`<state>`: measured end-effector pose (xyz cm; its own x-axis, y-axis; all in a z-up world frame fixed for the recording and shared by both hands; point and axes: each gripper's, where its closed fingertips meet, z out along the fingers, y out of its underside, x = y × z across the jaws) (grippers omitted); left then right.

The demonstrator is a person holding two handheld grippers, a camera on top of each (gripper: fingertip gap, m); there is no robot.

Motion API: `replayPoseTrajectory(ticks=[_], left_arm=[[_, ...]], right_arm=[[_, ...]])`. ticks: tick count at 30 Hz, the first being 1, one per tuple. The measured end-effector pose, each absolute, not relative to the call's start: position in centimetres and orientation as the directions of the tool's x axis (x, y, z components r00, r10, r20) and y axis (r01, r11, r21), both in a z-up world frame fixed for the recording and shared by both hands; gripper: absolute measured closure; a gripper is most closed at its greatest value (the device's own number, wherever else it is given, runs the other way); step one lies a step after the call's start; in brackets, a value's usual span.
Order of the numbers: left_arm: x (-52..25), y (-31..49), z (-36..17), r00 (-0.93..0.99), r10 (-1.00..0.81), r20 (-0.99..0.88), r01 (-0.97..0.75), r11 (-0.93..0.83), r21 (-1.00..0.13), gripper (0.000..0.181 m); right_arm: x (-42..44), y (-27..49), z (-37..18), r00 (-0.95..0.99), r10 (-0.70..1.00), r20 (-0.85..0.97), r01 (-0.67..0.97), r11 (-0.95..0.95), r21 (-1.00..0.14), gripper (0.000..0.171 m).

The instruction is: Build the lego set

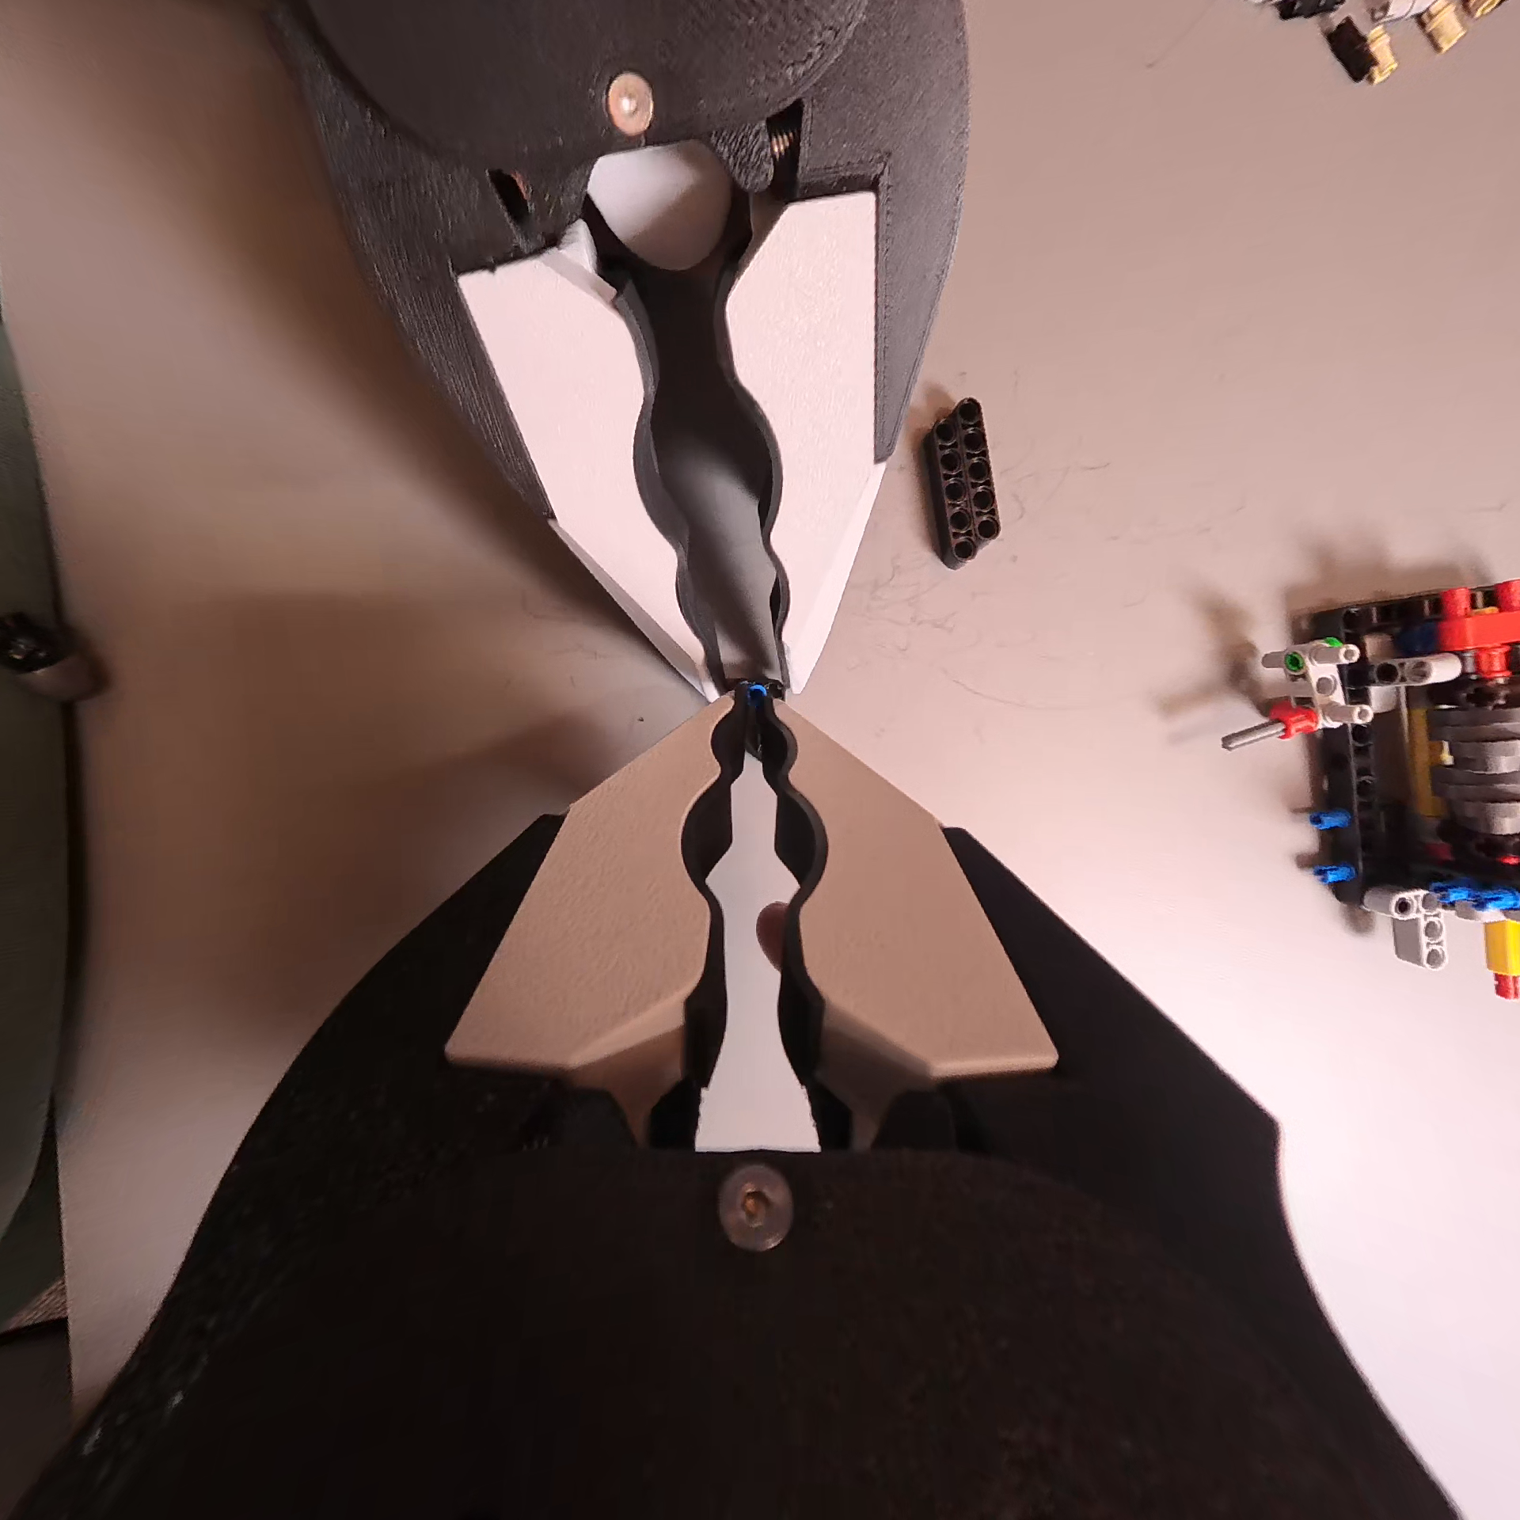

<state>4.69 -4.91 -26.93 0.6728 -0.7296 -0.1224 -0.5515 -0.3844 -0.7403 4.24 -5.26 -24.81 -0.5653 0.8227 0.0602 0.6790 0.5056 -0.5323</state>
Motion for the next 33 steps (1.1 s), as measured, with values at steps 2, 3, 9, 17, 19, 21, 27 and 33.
replayPoseTrajectory(ticks=[2, 3, 9, 17, 19, 21, 27, 33], left_arm=[[4.8, -5.0, -26.5, 0.669, -0.737, -0.095, -0.530, -0.383, -0.757, 0.167], [4.8, -5.1, -26.3, 0.667, -0.741, -0.076, -0.515, -0.385, -0.766, 0.167], [4.7, -5.0, -25.6, 0.676, -0.736, -0.043, -0.472, -0.387, -0.792, 0.174], [4.5, -4.4, -23.4, 0.695, -0.717, -0.051, -0.402, -0.329, -0.854, 0.178], [4.4, -4.5, -22.7, 0.689, -0.724, -0.046, -0.385, -0.311, -0.869, 0.179], [4.4, -4.7, -22.2, 0.680, -0.733, -0.036, -0.380, -0.309, -0.872, 0.180], [5.2, -5.7, -22.9, 0.635, -0.772, -0.030, -0.433, -0.323, -0.842, 0.180], [5.5, -6.2, -23.7, 0.613, -0.789, -0.035, -0.474, -0.332, -0.816, 0.179]], right_arm=[[4.2, -5.3, -24.8, -0.561, 0.825, 0.065, 0.675, 0.501, -0.542, 0.171], [4.1, -5.3, -24.8, -0.559, 0.826, 0.067, 0.673, 0.500, -0.546, 0.171], [4.0, -5.2, -24.5, -0.545, 0.835, 0.078, 0.654, 0.482, -0.583, 0.171], [3.6, -4.7, -21.8, -0.471, 0.882, 0.025, 0.586, 0.334, -0.738, 0.171], [3.7, -4.7, -21.0, -0.461, 0.888, -0.011, 0.560, 0.281, -0.780, 0.171], [4.0, -4.8, -20.7, -0.458, 0.888, -0.045, 0.548, 0.242, -0.800, 0.170], [4.7, -5.7, -21.0, -0.557, 0.829, 0.055, 0.495, 0.384, -0.780, 0.150], [5.0, -6.4, -22.2, -0.654, 0.741, 0.151, 0.474, 0.557, -0.681, 0.158]])
